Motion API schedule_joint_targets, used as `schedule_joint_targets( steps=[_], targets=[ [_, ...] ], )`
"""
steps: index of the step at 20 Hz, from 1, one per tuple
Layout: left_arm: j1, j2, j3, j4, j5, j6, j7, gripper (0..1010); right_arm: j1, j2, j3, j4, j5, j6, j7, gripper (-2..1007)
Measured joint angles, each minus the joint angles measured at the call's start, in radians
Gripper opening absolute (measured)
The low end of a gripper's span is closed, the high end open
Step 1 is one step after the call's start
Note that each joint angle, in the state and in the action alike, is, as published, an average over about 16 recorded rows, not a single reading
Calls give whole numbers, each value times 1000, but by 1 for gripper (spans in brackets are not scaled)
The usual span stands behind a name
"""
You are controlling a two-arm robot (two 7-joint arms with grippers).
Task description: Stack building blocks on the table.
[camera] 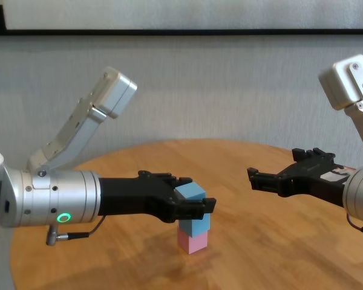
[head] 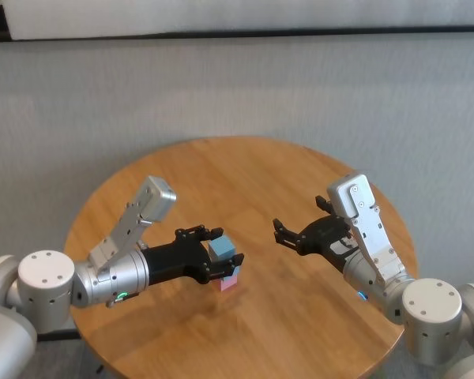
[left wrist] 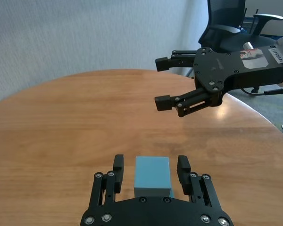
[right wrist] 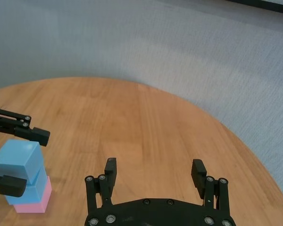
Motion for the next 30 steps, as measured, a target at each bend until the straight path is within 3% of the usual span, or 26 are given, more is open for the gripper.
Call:
schedule_joint_targets(
  steps=[8, 15, 20, 30],
  targets=[
    [15, 25, 0, -80, 8, 8, 16, 901, 0, 0, 0, 0, 0, 0, 0, 1000],
    [22, 61, -23, -126, 0, -4, 25, 988, 0, 0, 0, 0, 0, 0, 0, 1000],
    [17, 87, -59, -101, -19, -33, 27, 1000, 0, 0, 0, 0, 0, 0, 0, 1000],
    [7, 131, -152, 20, -57, -99, 46, 1000, 0, 0, 0, 0, 0, 0, 0, 1000]
  ],
)
